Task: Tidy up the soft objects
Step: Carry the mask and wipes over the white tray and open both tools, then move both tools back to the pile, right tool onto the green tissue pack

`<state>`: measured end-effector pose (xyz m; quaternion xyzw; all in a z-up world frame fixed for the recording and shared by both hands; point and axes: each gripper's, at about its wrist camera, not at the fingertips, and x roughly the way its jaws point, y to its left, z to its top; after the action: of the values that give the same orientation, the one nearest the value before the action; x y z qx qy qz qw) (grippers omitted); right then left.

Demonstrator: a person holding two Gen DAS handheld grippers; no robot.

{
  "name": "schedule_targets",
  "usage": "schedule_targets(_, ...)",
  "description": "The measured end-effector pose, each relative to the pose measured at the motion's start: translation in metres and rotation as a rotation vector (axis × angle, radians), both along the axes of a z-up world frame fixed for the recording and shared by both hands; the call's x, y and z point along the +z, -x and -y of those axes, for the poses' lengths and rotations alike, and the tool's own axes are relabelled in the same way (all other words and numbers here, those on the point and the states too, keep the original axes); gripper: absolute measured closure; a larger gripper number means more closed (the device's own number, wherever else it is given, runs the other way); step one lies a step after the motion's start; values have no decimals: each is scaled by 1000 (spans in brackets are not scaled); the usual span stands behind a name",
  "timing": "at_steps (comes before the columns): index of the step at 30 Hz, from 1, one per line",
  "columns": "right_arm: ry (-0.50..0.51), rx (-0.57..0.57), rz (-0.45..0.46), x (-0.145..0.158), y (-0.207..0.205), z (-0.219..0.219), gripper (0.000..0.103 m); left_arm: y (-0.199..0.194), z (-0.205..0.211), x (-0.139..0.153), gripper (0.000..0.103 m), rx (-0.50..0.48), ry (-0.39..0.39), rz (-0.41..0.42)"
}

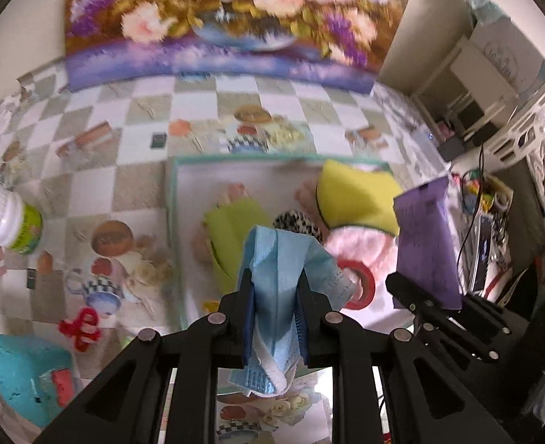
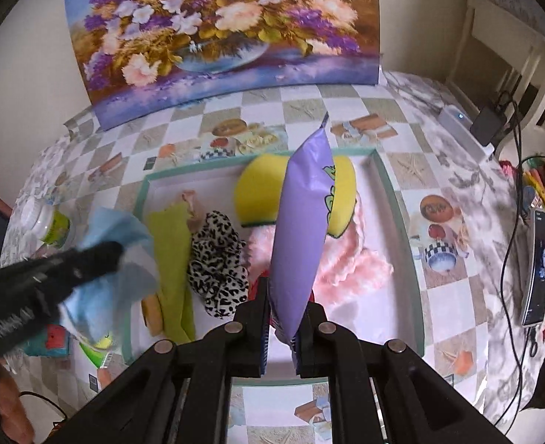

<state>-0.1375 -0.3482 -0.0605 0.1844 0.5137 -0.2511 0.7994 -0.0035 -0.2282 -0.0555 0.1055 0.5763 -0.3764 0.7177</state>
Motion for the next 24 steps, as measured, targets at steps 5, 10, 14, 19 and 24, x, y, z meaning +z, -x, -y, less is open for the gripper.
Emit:
schedule_targets(5,2,10,-21,-4,-5,-4,88,-5,-1,-15,55,19,-13,-74)
schedule_targets(10,12,12,-40,-7,-9,-6,54,-13,-9,-15,52,54,0,-91)
schedule_targets(14,17,12,-24,-4,-10,-6,53,-24,-20,-15,47,100,-11,-85)
schedule_targets(19,-15,20,-13,-11,-15,-7,23,-45,-41,-16,22,177,-96,8)
schedule_targets(24,-13,33,-15,-16,-20,-12,6,-71,-69,-22,18,261,-187,64)
